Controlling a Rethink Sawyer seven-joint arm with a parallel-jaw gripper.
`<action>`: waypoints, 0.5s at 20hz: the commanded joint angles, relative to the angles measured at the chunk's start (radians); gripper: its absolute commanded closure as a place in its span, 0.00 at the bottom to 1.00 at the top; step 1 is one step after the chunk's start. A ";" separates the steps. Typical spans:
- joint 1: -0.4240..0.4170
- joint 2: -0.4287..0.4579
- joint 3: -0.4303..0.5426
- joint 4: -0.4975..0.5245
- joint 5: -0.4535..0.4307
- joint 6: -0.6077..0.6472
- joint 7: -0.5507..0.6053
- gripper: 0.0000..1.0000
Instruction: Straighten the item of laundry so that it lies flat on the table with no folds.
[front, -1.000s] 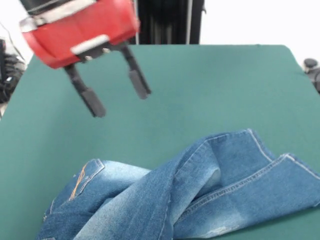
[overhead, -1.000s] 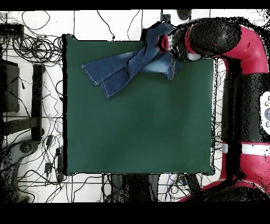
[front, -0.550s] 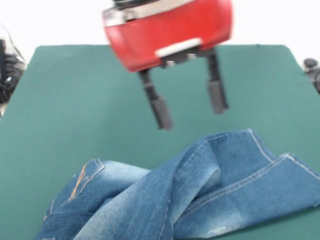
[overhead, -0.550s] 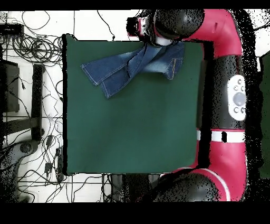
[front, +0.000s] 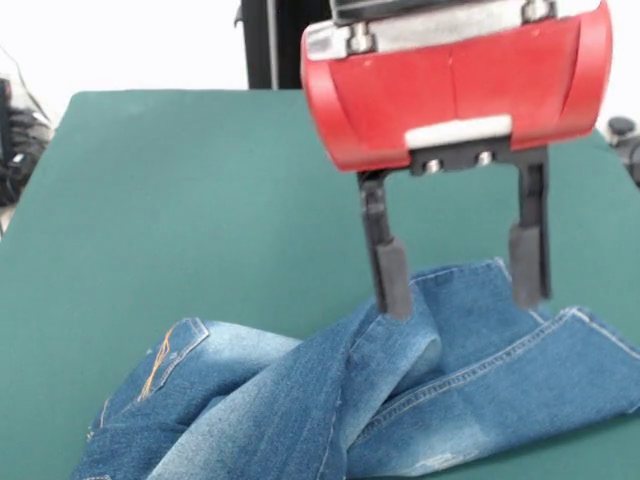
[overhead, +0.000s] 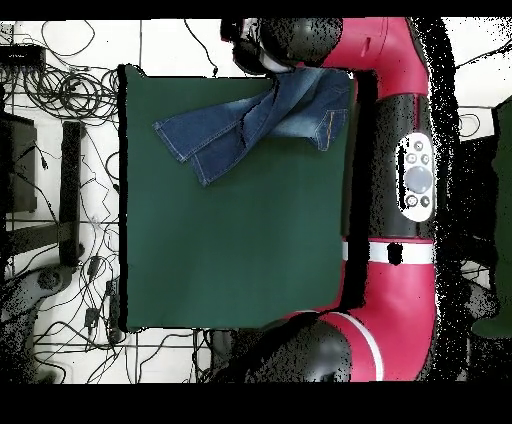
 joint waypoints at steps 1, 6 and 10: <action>0.058 0.043 -0.153 0.047 -0.038 -0.091 0.341 0.00; 0.091 0.054 -0.218 0.027 -0.041 -0.039 0.369 0.00; 0.112 0.051 -0.267 0.043 -0.021 0.002 0.391 0.00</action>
